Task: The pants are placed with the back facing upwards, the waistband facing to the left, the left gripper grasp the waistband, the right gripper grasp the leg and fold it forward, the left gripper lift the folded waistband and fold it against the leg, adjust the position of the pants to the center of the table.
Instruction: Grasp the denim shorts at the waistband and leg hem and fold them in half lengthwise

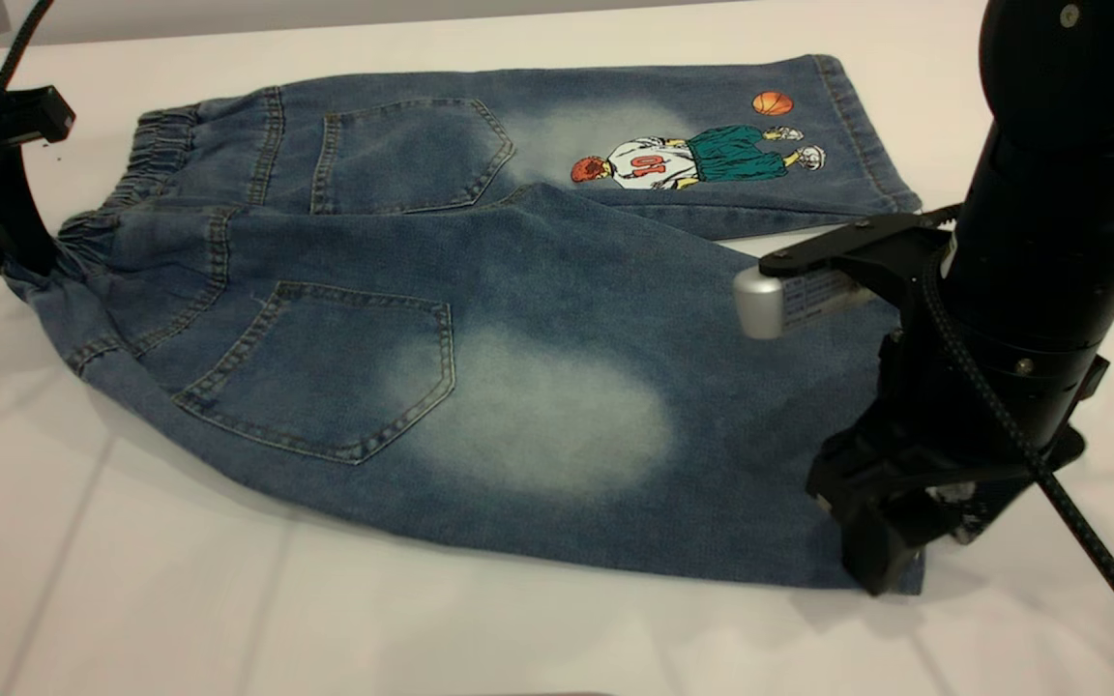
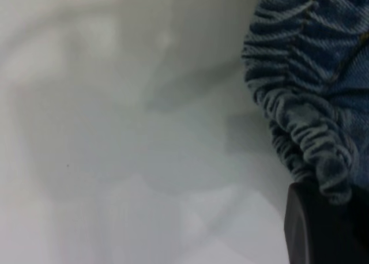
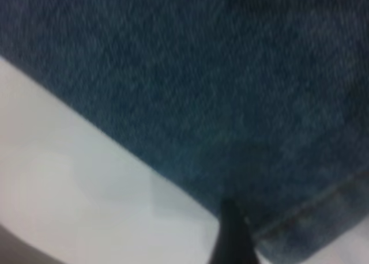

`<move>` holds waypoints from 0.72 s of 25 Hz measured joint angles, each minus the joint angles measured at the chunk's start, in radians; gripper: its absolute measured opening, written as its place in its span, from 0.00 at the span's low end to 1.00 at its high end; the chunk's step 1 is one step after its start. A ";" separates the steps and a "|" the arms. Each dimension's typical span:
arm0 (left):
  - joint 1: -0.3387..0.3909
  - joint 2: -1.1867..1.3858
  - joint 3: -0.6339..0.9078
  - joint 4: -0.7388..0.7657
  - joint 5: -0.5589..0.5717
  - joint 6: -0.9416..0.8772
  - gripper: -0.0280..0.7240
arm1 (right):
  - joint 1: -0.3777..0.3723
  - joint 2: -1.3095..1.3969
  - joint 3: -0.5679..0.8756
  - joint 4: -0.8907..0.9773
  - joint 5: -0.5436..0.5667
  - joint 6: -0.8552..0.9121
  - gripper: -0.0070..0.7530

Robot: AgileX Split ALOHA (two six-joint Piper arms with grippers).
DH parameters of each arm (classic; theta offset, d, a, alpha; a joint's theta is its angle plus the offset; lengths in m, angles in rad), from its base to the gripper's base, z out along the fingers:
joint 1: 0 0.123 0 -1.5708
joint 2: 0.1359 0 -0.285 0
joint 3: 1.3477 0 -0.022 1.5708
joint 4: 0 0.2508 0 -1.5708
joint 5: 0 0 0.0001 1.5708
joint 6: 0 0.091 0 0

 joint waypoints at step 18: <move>0.000 0.000 -0.001 -0.134 0.000 0.001 0.13 | 0.001 -0.213 0.003 -0.017 -0.027 0.004 0.04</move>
